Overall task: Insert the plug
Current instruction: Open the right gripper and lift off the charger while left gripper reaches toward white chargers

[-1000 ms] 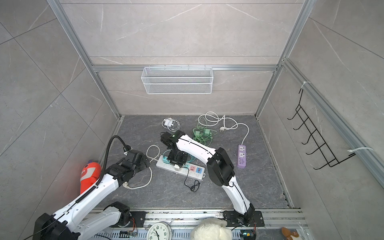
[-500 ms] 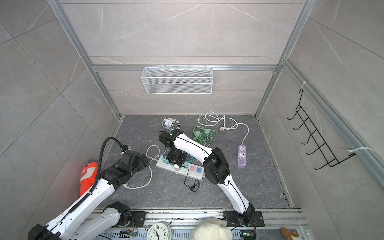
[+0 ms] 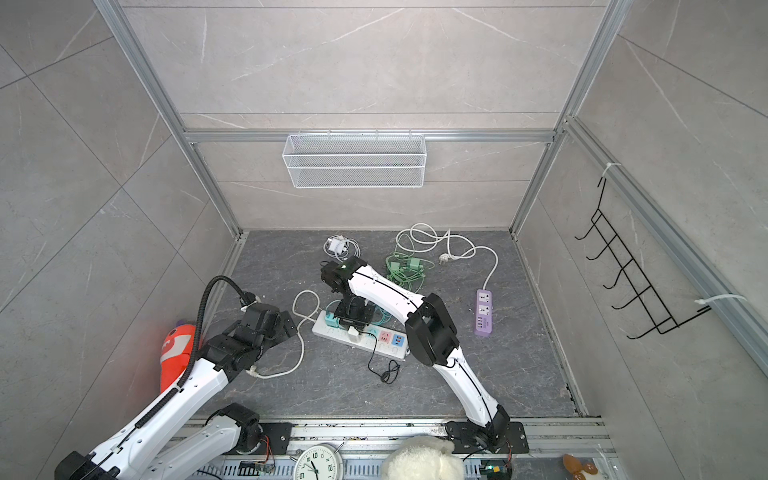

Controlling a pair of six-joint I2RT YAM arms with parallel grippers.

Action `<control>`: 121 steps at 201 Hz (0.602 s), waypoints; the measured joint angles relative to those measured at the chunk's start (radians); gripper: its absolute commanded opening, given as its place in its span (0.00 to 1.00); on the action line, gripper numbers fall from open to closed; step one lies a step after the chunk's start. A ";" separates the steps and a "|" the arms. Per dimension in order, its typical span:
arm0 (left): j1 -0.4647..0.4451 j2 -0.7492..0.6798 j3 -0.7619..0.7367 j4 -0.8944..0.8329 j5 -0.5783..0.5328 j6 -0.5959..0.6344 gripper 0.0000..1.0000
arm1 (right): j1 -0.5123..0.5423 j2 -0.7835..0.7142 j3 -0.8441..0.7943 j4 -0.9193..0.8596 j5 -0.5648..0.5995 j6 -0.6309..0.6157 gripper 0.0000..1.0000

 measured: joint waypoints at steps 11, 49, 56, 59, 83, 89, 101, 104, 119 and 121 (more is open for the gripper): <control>0.000 -0.011 0.000 -0.003 -0.003 0.000 1.00 | -0.001 0.011 0.021 -0.017 0.000 -0.008 0.00; 0.000 -0.014 0.006 -0.005 -0.021 0.000 1.00 | -0.001 0.013 0.034 -0.026 0.011 -0.037 0.17; 0.000 -0.005 0.010 -0.005 -0.023 0.000 1.00 | 0.000 0.014 0.039 -0.027 0.016 -0.046 0.21; 0.000 0.000 0.010 -0.005 -0.023 0.000 1.00 | 0.000 0.015 0.042 -0.029 0.019 -0.054 0.23; 0.000 0.040 0.021 -0.005 -0.026 0.000 1.00 | 0.003 0.020 0.057 -0.031 0.035 -0.083 0.33; 0.000 0.048 0.023 -0.005 -0.029 0.000 1.00 | 0.003 0.020 0.058 -0.029 0.039 -0.088 0.36; 0.000 0.058 0.027 -0.002 -0.035 0.000 1.00 | 0.003 0.020 0.059 -0.027 0.047 -0.094 0.39; 0.000 0.060 0.027 -0.002 -0.038 0.000 1.00 | 0.003 0.020 0.059 -0.026 0.050 -0.095 0.40; 0.000 0.061 0.029 0.000 -0.047 -0.001 1.00 | 0.003 0.020 0.064 -0.024 0.065 -0.100 0.44; 0.000 0.061 0.029 0.000 -0.047 -0.002 1.00 | 0.003 0.020 0.064 -0.023 0.068 -0.101 0.44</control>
